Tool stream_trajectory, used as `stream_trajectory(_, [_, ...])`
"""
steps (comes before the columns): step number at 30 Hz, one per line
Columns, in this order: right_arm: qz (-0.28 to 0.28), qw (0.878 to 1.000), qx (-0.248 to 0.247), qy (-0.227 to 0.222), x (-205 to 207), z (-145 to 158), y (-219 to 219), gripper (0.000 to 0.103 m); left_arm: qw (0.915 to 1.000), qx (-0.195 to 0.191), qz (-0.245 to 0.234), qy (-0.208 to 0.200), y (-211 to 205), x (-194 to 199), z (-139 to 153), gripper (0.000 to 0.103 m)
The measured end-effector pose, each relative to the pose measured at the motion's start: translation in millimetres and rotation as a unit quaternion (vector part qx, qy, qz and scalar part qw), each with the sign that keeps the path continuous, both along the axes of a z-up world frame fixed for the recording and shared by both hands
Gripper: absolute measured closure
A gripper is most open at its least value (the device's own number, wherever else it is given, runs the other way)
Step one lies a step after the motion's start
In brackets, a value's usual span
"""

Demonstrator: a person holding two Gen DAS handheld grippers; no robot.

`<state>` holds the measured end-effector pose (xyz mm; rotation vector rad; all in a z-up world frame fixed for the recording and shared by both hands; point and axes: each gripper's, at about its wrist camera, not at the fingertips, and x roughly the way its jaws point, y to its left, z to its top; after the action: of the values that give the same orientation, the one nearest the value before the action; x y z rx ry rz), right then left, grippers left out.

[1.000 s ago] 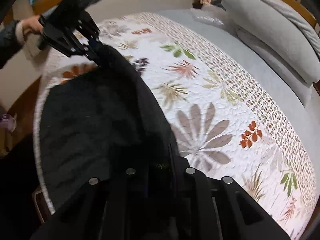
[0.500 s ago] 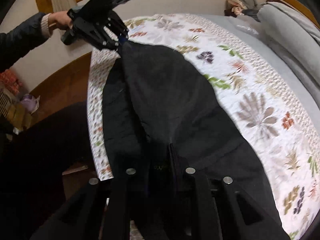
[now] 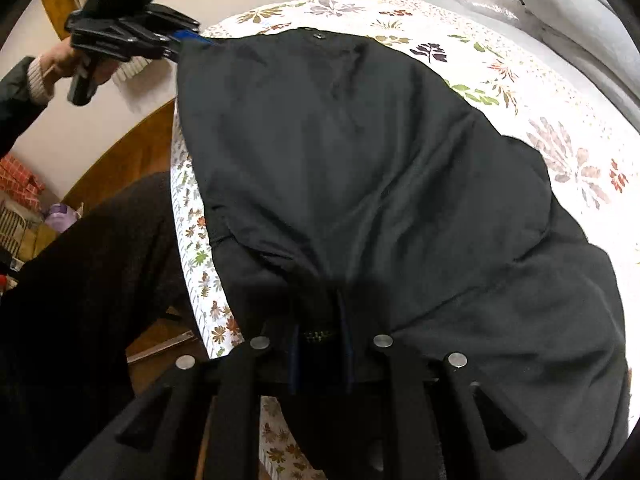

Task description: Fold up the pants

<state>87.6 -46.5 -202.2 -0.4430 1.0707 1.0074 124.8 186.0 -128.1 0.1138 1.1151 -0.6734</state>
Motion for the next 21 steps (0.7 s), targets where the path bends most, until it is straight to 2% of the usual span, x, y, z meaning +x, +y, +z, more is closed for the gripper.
stream_trajectory(2, [0.000,1.000,0.007,0.000,-2,0,0,0.084,1.0000,-0.003,0.001,-0.003,-1,-5,6,0.082])
stream_trajectory(5, [0.005,1.000,0.023,0.008,-4,-1,3,0.076,0.9999,-0.007,0.012,0.001,6,-14,12,0.080])
stream_trajectory(6, [0.011,1.000,0.024,0.003,-6,-1,4,0.070,0.9998,-0.004,0.017,0.004,10,-18,13,0.078])
stream_trajectory(7, [0.015,0.999,0.028,0.002,-9,0,5,0.058,0.9997,0.002,0.025,0.009,15,-23,14,0.077])
stream_trajectory(8, [0.014,0.999,0.033,0.001,-11,1,6,0.054,0.9994,0.010,0.032,0.011,20,-28,16,0.069])
stream_trajectory(9, [0.006,0.999,0.033,-0.005,-11,1,6,0.049,0.9984,0.025,0.050,0.010,28,-35,18,0.037])
stream_trajectory(10, [0.002,0.999,0.034,-0.006,-11,2,6,0.045,0.9973,0.030,0.066,0.002,36,-38,21,0.021])
stream_trajectory(11, [-0.004,0.999,0.041,-0.005,-10,4,4,0.044,0.9955,0.031,0.088,-0.013,46,-42,26,0.013])
stream_trajectory(13, [-0.020,0.998,0.064,0.008,-8,13,-1,0.043,0.9917,0.007,0.127,-0.021,66,-47,38,0.013])
stream_trajectory(15, [-0.045,0.993,0.109,0.027,-6,33,-17,0.041,0.9879,0.002,0.152,-0.029,73,-46,46,0.013])
stream_trajectory(16, [-0.057,0.990,0.123,0.028,-6,43,-24,0.037,0.9876,-0.001,0.152,-0.041,70,-44,52,0.013])
stream_trajectory(19, [-0.120,0.981,0.152,0.004,-9,77,-73,0.034,0.9882,-0.013,0.132,-0.077,43,-31,64,0.012])
stream_trajectory(21, [-0.192,0.969,0.156,-0.014,-14,96,-126,0.034,0.9887,-0.029,0.112,-0.095,17,-21,64,0.011])
